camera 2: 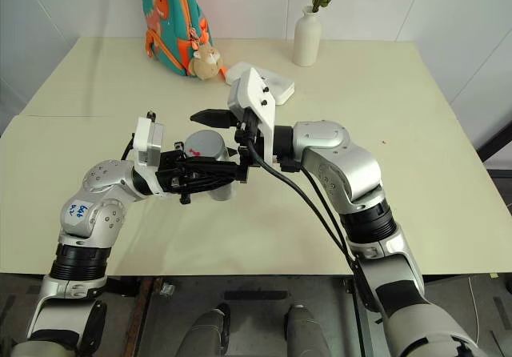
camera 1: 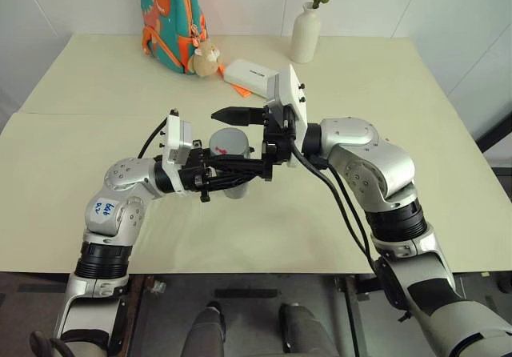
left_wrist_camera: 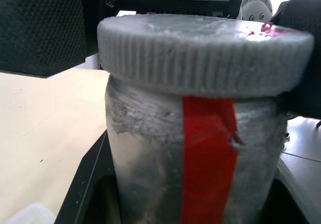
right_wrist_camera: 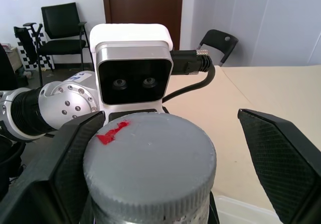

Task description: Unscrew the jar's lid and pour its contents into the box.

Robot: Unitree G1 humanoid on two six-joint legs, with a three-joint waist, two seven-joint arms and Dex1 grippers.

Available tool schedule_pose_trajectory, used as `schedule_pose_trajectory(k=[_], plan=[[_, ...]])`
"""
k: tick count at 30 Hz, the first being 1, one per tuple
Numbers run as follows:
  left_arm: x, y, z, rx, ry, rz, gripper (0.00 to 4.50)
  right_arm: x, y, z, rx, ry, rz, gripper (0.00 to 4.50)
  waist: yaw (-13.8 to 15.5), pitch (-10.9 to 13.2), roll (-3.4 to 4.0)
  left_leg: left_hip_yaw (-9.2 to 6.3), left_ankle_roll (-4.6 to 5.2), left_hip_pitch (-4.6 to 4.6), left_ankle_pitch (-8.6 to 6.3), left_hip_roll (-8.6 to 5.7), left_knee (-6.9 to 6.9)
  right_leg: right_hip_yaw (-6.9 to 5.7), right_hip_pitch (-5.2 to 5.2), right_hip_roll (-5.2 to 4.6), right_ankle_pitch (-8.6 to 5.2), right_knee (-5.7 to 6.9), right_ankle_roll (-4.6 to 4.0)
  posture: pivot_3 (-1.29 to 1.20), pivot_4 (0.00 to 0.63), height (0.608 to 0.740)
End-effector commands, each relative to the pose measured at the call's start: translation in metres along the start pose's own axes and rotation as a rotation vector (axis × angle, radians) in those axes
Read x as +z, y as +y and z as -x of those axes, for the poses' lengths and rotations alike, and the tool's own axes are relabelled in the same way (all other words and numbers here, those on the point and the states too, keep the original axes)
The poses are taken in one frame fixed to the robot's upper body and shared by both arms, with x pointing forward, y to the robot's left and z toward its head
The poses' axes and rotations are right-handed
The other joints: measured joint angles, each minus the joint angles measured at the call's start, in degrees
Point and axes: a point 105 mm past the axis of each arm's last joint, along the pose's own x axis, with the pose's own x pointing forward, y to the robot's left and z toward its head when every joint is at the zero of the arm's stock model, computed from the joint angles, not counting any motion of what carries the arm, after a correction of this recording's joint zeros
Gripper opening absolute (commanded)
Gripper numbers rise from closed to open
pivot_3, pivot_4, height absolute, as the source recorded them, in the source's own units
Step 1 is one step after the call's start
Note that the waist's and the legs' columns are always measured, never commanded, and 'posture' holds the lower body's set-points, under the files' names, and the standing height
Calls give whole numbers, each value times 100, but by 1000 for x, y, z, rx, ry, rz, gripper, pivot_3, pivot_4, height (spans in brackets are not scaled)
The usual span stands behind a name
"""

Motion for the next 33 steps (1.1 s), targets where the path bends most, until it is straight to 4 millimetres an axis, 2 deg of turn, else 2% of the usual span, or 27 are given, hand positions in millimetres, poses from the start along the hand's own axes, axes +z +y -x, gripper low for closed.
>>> schedule_pose_trajectory(k=[1, 6, 12, 16, 19, 22, 28, 33], plan=[[8, -8, -4, -48, -13, -49, 1967, 19, -18, 24, -89, -27, 61, 4450, 2, 0, 0, 0, 0, 0, 0, 0, 0, 0, 0, 0, 0, 0, 0, 0, 150, 740], [7, -5, -1, -32, -13, -49, 1967, 19, -22, 44, -99, -18, 58, 4450, -3, 0, 0, 0, 0, 0, 0, 0, 0, 0, 0, 0, 0, -1, 0, 0, 150, 740], [9, -5, 1, -32, -9, -58, 1967, 17, -28, 79, -126, 13, 48, 4450, 39, 0, 0, 1, 0, -1, 0, -2, 2, 0, 2, -1, 0, -3, 0, 0, 150, 740], [9, -4, 3, -23, -5, -59, 1967, 16, -29, 88, -136, 35, 44, 4450, 0, 1, 0, 1, 0, 0, 0, -2, 0, 3, 2, -1, 0, -5, 0, 0, 150, 740], [10, -1, 4, -7, -8, -65, 1967, 20, -23, 84, -102, 17, 37, 4450, -22, 2, 2, 1, 0, 0, 0, -1, -2, 3, 0, 0, -1, -3, 0, 0, 150, 740], [10, 1, 3, -3, -8, -66, 1967, 24, -13, 70, -46, -8, 35, 4450, -16, 2, 2, 1, 0, 0, 0, -1, -1, 3, 0, 0, -1, -2, 0, 0, 150, 740], [8, 1, 2, -5, -5, -63, 1967, 25, -3, 30, -10, -19, 38, 4450, -16, 2, 3, 1, 0, 1, 0, -1, 1, 3, 0, 0, -1, 3, 0, 0, 150, 740], [8, 5, 3, 4, 6, -68, 1967, 22, 9, 9, 37, 4, 33, 4450, 0, 2, 3, 1, -1, 0, 0, -1, 1, 2, -1, -1, -1, 3, 0, 0, 150, 740]])
